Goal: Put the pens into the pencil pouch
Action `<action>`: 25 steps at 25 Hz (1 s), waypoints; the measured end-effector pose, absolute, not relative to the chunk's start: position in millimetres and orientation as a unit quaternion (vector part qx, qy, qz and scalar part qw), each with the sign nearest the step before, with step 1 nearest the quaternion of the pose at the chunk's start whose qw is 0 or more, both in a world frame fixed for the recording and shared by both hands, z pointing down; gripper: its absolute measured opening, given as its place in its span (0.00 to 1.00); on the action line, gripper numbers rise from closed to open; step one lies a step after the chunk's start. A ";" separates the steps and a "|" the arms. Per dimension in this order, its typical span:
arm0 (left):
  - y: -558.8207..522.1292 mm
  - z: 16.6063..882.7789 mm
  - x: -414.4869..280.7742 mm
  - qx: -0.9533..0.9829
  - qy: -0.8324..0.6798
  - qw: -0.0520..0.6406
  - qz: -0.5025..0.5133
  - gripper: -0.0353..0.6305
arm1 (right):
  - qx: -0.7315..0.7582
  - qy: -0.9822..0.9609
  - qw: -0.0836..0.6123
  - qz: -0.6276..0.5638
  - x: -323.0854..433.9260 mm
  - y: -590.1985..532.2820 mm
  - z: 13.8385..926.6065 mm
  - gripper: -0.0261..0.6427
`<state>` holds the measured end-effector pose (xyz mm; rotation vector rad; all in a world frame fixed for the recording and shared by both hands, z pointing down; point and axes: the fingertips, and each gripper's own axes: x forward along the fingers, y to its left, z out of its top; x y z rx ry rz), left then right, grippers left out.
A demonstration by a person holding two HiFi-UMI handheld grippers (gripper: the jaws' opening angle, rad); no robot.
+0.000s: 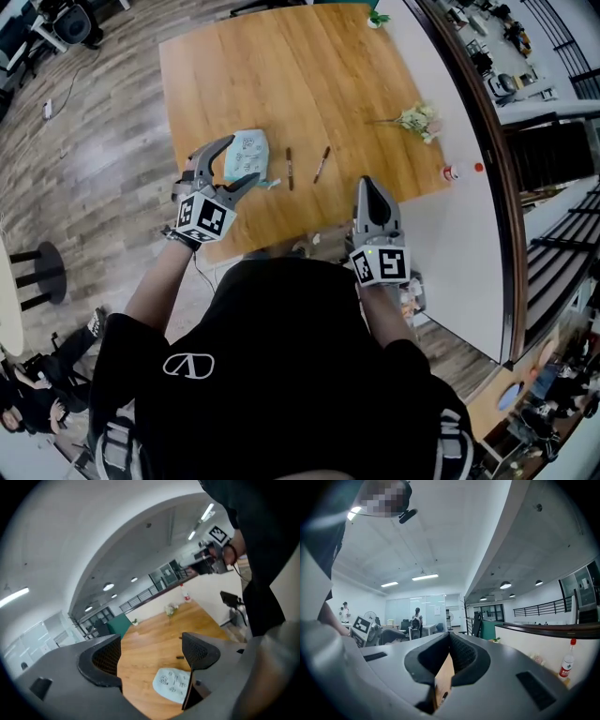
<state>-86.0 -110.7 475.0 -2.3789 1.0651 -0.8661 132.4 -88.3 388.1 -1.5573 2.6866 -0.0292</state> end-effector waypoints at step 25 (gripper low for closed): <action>-128.3 796.1 -134.7 -0.792 0.109 0.073 -0.597 0.53 | -0.538 0.839 -0.057 -0.054 143.6 -73.6 442.2 0.03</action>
